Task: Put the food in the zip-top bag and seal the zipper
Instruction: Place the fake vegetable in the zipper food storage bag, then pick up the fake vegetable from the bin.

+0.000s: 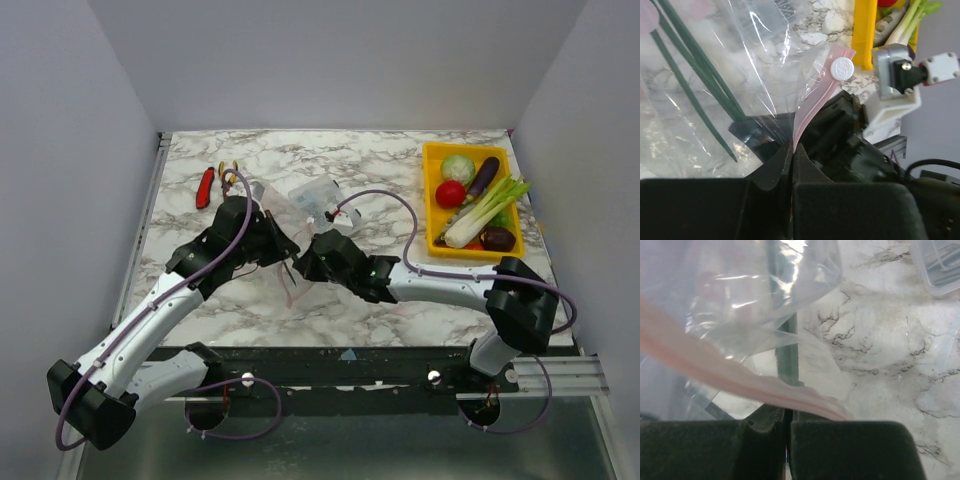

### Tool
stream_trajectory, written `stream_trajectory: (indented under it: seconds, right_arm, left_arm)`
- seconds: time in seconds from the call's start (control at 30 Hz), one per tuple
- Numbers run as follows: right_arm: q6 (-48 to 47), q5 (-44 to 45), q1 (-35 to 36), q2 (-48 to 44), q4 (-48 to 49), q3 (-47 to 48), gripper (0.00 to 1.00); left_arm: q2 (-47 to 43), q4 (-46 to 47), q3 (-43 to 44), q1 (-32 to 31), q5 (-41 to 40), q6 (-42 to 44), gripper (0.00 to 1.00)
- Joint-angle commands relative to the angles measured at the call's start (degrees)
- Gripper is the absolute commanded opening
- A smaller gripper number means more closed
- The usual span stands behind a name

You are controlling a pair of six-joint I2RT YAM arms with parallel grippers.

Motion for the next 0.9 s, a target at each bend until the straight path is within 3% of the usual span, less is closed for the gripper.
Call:
stream_trajectory:
  seconds: [0.0, 0.1, 0.23, 0.33, 0.47, 0.67, 0.77, 0.87]
  right_arm:
    - [0.5, 6.8, 0.3, 2.9, 4.4, 3.4, 0.02]
    - [0.4, 5.2, 0.2, 5.0, 2.3, 6.6, 0.25]
    - [-1.3, -4.2, 0.3, 2.9, 1.0, 6.9, 0.32]
    - [-1.5, -9.2, 0.2, -3.1, 2.0, 3.4, 0.45]
    - [-2.9, -11.8, 0.2, -9.3, -7.7, 3.9, 0.53]
    - [-6.2, -3.7, 0.1, -17.9, -24.0, 7.6, 0.53]
    - [-7.3, 6.1, -0.5, -19.9, -34.2, 11.5, 0.54]
    - [-6.9, 13.4, -4.0, -23.3, -40.8, 11.9, 0.67]
  left_arm:
    - [-2.9, 0.8, -0.4, -0.4, 5.1, -3.9, 0.0]
    - [-3.4, 0.6, -0.2, -0.4, 4.3, -3.9, 0.0]
    - [-4.8, 0.3, 0.9, -0.3, 0.2, -1.5, 0.0]
    - [-4.8, -0.2, 2.1, -0.1, -2.2, 0.8, 0.0]
    - [-3.8, 0.5, 3.1, 0.2, -3.9, 4.7, 0.0]
    - [-0.7, 0.5, 6.9, 0.7, -5.5, 10.8, 0.0]
    - [1.7, -0.7, 10.1, 0.7, -5.6, 16.5, 0.0]
    - [3.9, -2.5, 12.8, 0.7, -5.6, 21.7, 0.0]
